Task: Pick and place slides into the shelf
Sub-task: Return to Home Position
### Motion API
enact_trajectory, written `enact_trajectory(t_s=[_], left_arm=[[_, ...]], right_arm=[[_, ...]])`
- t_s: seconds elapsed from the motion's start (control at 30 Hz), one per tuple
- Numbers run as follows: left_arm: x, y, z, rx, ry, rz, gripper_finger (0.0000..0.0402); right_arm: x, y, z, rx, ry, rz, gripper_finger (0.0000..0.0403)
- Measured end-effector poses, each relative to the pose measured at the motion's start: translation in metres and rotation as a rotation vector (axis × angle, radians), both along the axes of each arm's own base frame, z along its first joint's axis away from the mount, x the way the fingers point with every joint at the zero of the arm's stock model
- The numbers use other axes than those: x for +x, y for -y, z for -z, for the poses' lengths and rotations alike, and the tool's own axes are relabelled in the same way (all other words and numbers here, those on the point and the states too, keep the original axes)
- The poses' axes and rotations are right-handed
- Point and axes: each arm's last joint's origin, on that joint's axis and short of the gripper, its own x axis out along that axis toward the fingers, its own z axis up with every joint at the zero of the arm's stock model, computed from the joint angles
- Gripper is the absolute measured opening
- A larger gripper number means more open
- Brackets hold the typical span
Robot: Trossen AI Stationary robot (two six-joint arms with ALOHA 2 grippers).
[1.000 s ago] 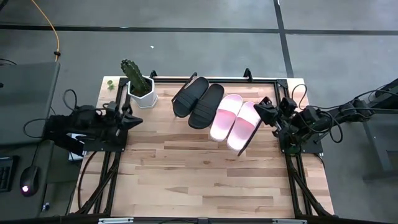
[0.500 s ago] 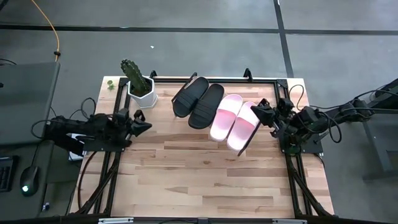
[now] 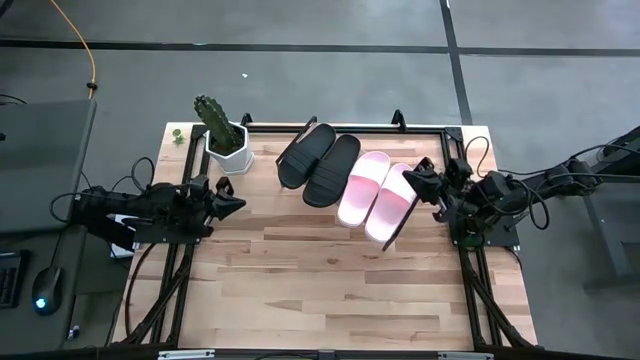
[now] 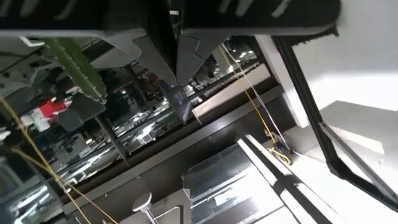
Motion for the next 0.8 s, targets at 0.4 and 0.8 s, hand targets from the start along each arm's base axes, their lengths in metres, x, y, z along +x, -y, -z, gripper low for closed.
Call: enact_trajectory(t_s=[0.4, 0.8], left_arm=[[0.0, 0.0, 0.0, -0.001, 0.0, 0.0, 0.0], [0.0, 0.001, 0.001, -0.018, -0.006, 0.03, 0.0]], right_arm=[[-0.015, 0.003, 0.041, -0.041, 0.082, 0.028, 0.0], [-0.05, 0.012, 0.083, -0.122, 0.211, 0.128, 0.0]])
